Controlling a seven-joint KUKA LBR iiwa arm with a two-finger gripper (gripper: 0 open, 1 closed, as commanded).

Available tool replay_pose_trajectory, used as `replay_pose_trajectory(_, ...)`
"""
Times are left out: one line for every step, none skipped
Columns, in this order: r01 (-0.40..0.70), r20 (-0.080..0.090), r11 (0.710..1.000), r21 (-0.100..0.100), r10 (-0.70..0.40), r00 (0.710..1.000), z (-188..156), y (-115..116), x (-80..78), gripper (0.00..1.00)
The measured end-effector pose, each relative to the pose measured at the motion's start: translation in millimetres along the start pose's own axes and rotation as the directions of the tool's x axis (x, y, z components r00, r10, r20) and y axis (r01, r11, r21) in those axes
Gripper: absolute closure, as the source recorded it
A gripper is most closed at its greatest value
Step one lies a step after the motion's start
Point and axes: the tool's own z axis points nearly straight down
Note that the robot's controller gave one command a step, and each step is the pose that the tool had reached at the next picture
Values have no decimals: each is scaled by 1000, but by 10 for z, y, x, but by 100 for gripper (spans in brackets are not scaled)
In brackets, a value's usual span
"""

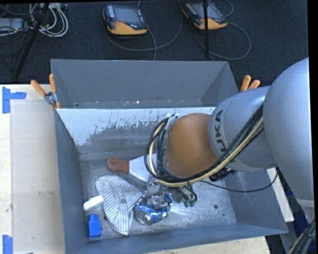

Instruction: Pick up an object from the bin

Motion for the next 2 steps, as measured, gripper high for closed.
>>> replay_pose_trajectory(0,-2,1000,0,0,1000,3,2,4,100)
replay_pose_trajectory(-2,2,1000,-1,2,1000,1,2,-4,0)
